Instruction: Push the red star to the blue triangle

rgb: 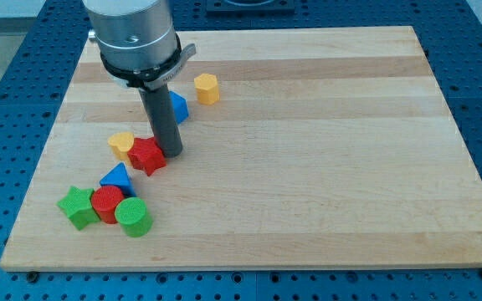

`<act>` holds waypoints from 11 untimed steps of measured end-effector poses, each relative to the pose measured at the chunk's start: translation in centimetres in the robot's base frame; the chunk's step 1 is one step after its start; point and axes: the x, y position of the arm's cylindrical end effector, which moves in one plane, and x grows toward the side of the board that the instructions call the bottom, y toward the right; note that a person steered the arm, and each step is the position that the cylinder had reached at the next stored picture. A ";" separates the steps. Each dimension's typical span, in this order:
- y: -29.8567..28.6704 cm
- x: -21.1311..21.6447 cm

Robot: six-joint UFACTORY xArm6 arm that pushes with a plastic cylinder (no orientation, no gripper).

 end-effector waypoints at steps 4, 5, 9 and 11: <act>-3.8 -2.9; -4.7 -2.3; -1.9 -0.2; -1.9 2.9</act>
